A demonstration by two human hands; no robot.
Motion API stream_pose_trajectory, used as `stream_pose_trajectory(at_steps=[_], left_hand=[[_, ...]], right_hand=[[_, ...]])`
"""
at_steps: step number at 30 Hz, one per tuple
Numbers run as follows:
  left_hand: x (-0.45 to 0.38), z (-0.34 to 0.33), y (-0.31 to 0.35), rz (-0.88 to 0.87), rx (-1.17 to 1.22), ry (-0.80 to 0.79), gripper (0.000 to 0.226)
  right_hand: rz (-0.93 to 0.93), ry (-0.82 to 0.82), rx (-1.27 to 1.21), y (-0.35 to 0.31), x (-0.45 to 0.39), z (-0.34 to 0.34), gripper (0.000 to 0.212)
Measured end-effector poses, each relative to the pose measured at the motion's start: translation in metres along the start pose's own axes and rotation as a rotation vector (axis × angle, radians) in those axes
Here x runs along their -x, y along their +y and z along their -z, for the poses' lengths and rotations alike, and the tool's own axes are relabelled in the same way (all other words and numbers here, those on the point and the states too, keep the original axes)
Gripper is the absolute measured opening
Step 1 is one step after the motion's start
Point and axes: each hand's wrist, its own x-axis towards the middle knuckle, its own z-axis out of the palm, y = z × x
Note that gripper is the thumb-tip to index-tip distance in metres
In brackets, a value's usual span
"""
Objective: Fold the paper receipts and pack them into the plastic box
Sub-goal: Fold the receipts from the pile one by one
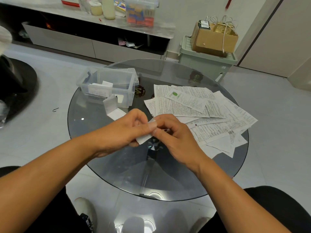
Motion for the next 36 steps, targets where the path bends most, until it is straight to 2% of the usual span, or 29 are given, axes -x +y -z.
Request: stream_pose_trajectory(at_steps=[3,7,11,13,16,18,21,26,29,31,34,36], left_hand=[[-0.001,-0.001,-0.006,-0.069,-0.214,0.024,0.046],[-0.004,0.0,-0.012,-0.189,-0.317,0.078,0.018],[-0.007,0.001,-0.012,-0.269,-0.38,0.16,0.014],[-0.007,0.004,-0.008,-0.279,-0.431,0.304,0.023],[-0.006,0.017,0.0,-0.249,-0.489,0.724,0.036],[-0.003,0.03,0.005,-0.242,-0.459,0.923,0.034],[-0.003,0.042,0.002,-0.227,-0.38,1.033,0.035],[-0.014,0.049,-0.016,-0.068,-0.308,1.015,0.035],[-0.014,0.051,-0.02,-0.045,-0.291,0.924,0.043],[-0.014,0.05,-0.021,-0.024,-0.317,0.857,0.036],[-0.014,0.048,-0.027,0.058,-0.46,0.749,0.018],[-0.012,0.045,-0.028,0.11,-0.698,0.712,0.024]], right_hand=[[-0.044,0.096,-0.028,-0.002,0.0,0.002,0.006],[-0.11,0.226,-0.087,-0.001,-0.002,0.004,0.007],[-0.182,0.23,-0.279,-0.005,-0.004,0.002,0.042],[-0.165,0.289,-0.252,-0.007,-0.006,0.002,0.042],[-0.159,0.407,-0.12,-0.006,-0.008,0.009,0.023],[-0.171,0.37,0.065,-0.001,-0.007,0.014,0.012],[-0.211,0.256,0.224,0.004,-0.006,0.01,0.007],[-0.204,0.298,0.143,0.005,-0.006,0.01,0.003],[-0.204,0.304,0.068,0.004,-0.006,0.01,0.005],[-0.205,0.302,0.06,0.004,-0.005,0.009,0.004],[-0.206,0.291,0.056,0.003,-0.002,0.009,0.003],[-0.21,0.284,0.049,0.002,0.001,0.009,0.004]])
